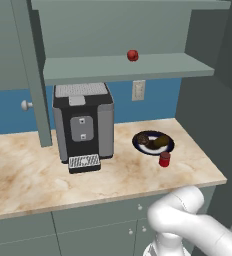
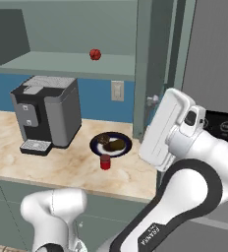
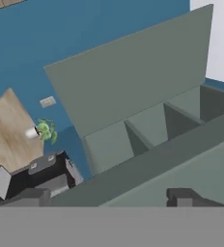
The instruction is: Pick the avocado and bread from the counter and place them on the plate. Then pick the jam from the cabinet and place it next to the plate. Lastly close the cabinet door.
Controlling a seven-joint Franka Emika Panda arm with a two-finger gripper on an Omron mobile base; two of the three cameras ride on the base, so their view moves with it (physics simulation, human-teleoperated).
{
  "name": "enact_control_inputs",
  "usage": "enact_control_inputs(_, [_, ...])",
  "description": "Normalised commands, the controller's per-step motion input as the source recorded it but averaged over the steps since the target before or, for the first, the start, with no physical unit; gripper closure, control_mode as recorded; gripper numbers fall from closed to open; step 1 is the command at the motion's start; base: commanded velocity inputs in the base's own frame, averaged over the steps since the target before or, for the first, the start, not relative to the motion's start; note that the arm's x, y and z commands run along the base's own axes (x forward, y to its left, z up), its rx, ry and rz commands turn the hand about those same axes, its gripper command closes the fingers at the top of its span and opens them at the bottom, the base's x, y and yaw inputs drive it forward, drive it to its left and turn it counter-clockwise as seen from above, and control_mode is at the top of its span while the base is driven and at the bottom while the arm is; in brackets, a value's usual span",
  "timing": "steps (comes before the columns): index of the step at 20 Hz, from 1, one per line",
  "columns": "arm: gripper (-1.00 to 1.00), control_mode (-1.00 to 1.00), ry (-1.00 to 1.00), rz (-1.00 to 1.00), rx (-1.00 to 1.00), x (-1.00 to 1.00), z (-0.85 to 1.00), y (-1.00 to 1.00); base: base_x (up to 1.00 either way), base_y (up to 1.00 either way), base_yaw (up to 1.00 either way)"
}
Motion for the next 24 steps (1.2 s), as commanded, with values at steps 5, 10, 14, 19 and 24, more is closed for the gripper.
enact_control_inputs(5, [-1.00, -1.00, 0.11, 0.00, -0.02, 0.50, 0.17, 0.78, 0.00, 0.00, 0.00])
enact_control_inputs(10, [-1.00, -1.00, 0.42, -0.23, -0.18, 0.56, 0.03, 0.63, 0.00, 0.00, 0.00])
enact_control_inputs(14, [-1.00, -1.00, 0.40, -0.48, -0.24, 0.51, 0.00, 0.80, 0.00, 0.00, 0.00])
enact_control_inputs(19, [-1.00, -1.00, 0.29, -0.53, -0.22, 0.60, 0.00, 0.77, 0.00, 0.00, 0.00])
enact_control_inputs(24, [-1.00, -1.00, 0.17, -0.31, -0.10, 0.95, 0.00, 0.25, 0.00, 0.00, 0.00])
